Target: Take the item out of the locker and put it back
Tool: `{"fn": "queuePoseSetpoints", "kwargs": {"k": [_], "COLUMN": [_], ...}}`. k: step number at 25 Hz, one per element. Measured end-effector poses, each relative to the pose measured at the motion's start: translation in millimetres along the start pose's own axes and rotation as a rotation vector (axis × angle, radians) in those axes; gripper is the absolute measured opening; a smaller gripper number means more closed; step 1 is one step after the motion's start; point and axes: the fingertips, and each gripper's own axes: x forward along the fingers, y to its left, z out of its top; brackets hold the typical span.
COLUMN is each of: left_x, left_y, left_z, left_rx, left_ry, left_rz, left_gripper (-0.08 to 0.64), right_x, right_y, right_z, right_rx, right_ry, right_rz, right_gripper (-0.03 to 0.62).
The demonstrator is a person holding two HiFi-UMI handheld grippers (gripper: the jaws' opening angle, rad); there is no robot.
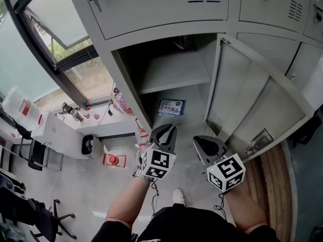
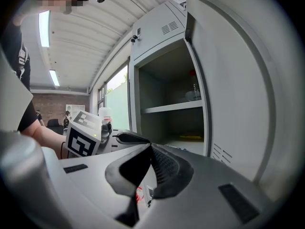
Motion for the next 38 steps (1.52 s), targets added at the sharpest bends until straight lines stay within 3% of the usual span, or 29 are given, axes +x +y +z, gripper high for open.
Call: {"fn": "queuePoseSetpoints", "kwargs": {"k": [5,8,12,29,34,38], "left_x": [22.3,35.5,52.7,102.5,106.9,113.8], "left_y": [3.7,5.5,9.7,18.7,14.5,17.9], "left_z": [-4.8,-8.6,-17.1,-47.4,-55.6,-62.2], "left_rx": [0.102,0.158,0.208,0.479,0.540,0.562], "left_ry": [0.034,0.061,0.106,0.343,0.401,0.419], "left_rz": [-0.005,-0.007,-0.009,-0.071,-0.125,-0.118], "left_gripper": [0.020,0.080,0.100,0.135,0.150,0.150], "right_x": [4.1,4.5,4.6,-5.3,-5.4,-2.9], "right_y": [-7.6,-11.9,-18.5,-30.1,-32.4,-32.8], "right_z": [-4.0,-6.5,-12.2,-23.0,-24.4,-25.9], "right_rx": [0.015,0.027,0.038,0.052,0.059,0.064], "right_ry": [0.009,0.012,0.021,0.051,0.050,0.056], "right_rz": [-0.037,-0.055,-0.073,-0.103,-0.105,-0.104], "right_gripper": [0.052,0.052,0.052,0.052,0.052,0.052]}}
